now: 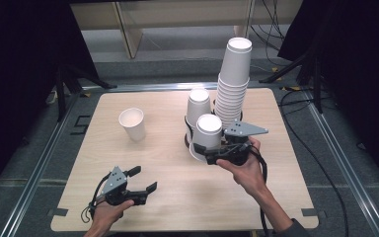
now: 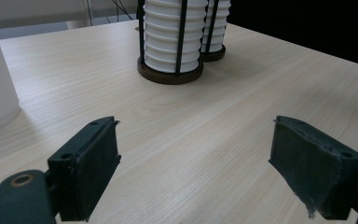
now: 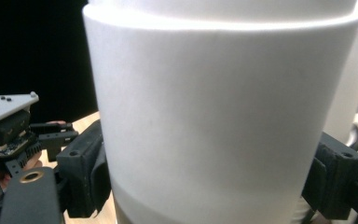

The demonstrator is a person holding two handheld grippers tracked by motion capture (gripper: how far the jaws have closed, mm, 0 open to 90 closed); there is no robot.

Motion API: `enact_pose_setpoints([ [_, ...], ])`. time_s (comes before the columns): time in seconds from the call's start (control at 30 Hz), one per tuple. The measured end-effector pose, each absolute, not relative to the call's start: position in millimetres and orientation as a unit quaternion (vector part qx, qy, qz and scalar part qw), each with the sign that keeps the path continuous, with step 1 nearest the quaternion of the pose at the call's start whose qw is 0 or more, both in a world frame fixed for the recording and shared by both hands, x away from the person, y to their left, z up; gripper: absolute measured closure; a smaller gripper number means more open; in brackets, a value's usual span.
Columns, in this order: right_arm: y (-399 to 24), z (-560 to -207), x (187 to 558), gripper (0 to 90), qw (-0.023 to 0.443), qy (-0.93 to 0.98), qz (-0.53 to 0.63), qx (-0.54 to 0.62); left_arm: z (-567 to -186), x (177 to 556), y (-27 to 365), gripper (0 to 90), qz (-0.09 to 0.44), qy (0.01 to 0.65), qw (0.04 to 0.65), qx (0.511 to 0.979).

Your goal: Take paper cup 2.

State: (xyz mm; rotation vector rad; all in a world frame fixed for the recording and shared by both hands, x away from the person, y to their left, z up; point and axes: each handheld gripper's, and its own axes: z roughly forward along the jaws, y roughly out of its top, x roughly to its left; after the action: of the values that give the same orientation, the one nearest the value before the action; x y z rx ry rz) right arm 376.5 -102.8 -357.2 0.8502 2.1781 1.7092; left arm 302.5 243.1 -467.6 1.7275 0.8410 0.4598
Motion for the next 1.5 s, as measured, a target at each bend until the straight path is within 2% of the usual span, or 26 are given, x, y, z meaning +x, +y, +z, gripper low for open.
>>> enact_pose_setpoints([
  [0.2,-93,-375,380,17.4,0.099,0.748,0.588,0.292,-468,302,241,14.5,0.196,0.347,0.559,0.727],
  [0.77,-67,-409,376,17.4,0.071,0.763,0.58,0.276,-465,300,240,14.4,0.19,0.339,0.565,0.728],
  [1.0,-62,-417,378,17.4,0.083,0.768,0.577,0.266,-466,301,237,14.4,0.184,0.335,0.575,0.723],
  [1.27,-55,-421,374,17.4,0.069,0.771,0.576,0.263,-467,300,235,14.5,0.181,0.333,0.577,0.724],
  [1.3,-54,-421,375,17.4,0.086,0.772,0.574,0.26,-466,300,236,14.5,0.183,0.335,0.569,0.728],
  [1.33,-52,-423,375,17.4,0.071,0.771,0.579,0.257,-466,300,236,14.5,0.183,0.333,0.567,0.731],
  [1.4,-50,-424,374,17.4,0.079,0.775,0.572,0.256,-466,299,236,14.5,0.184,0.331,0.566,0.732],
  [1.5,-46,-425,372,17.4,0.06,0.777,0.571,0.258,-466,299,236,14.5,0.183,0.33,0.565,0.734],
])
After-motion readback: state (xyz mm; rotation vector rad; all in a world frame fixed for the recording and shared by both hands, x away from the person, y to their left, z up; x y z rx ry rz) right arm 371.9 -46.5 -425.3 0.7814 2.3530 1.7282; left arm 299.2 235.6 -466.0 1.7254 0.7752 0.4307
